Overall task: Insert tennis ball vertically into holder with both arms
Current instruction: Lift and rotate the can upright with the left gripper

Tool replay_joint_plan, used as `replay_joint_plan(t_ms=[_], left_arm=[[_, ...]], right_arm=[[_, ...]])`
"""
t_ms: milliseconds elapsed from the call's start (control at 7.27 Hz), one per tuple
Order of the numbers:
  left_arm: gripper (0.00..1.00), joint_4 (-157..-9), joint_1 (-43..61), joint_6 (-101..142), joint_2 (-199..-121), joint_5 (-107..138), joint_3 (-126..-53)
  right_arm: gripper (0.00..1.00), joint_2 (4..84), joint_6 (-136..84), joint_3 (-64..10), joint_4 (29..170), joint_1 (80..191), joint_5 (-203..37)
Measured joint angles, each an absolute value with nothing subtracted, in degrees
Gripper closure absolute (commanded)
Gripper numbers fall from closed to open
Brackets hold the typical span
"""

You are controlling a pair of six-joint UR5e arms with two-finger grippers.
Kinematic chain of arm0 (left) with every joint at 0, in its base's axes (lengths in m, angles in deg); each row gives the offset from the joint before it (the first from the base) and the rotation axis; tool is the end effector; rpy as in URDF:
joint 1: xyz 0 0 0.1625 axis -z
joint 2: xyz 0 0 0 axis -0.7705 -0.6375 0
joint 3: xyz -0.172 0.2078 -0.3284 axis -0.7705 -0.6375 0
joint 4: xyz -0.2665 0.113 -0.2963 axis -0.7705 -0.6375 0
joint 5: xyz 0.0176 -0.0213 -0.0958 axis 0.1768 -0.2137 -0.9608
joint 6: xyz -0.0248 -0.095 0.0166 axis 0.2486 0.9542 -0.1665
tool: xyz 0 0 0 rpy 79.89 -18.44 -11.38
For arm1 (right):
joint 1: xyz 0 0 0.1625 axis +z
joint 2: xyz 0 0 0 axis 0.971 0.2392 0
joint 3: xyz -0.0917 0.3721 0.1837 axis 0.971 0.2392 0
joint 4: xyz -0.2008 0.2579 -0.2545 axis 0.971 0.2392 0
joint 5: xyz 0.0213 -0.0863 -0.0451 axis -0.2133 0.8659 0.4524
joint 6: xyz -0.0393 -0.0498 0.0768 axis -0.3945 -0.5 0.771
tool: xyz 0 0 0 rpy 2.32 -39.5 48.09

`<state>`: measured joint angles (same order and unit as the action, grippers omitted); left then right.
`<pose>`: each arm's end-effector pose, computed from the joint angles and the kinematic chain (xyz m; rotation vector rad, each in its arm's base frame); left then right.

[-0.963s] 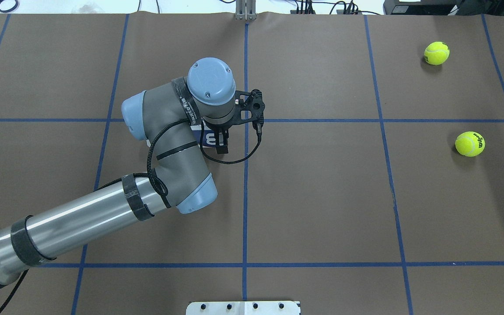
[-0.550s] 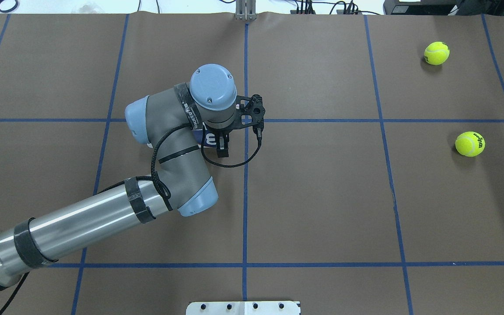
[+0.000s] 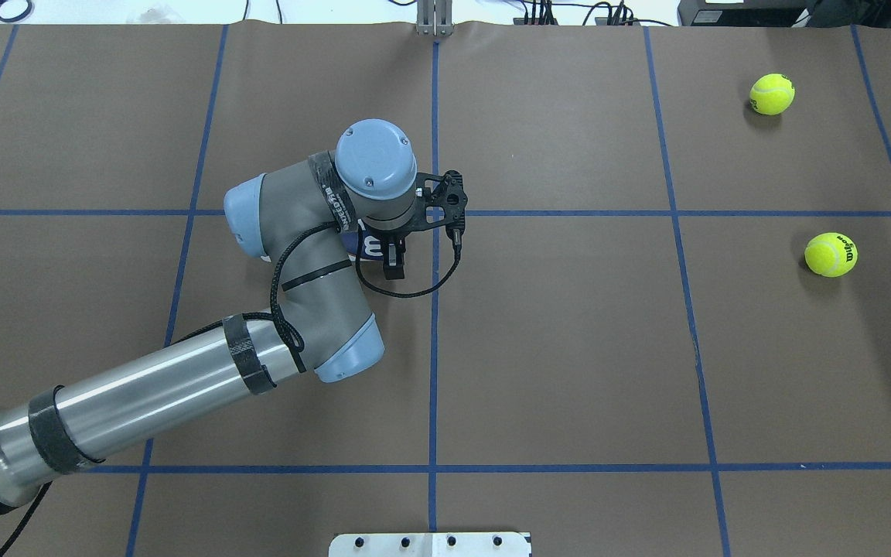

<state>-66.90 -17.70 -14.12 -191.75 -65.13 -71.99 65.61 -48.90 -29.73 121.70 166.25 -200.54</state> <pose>0.6064 -0.5231 0.2055 0.7271 0.4749 1.3498 0.0569 -0.4763 0.6268 -0.0224 -0.8875 -0.0688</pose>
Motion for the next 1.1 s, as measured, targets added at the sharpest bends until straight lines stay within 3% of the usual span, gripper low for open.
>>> replay_joint_plan(t_ms=[275, 413, 826, 1101], left_arm=[[0.73, -66.8, -17.55, -13.93, -191.77, -64.77, -72.44], [0.78, -66.79, -17.3, -13.29, -191.8, -64.25, -73.73], [0.78, -67.01, -15.63, -5.17, -191.87, -63.32, -82.7], [0.75, -74.95, -15.11, 6.79, -191.66, -59.4, -87.71]], right_arm=[[0.0, 65.53, -48.82, -29.77, 121.7, 166.25, -200.54], [0.0, 65.44, -48.8, -29.8, 121.7, 166.25, -200.54], [0.0, 65.14, -48.79, -30.03, 121.7, 166.28, -200.55], [0.0, 65.04, -48.76, -30.36, 121.7, 166.31, -200.61]])
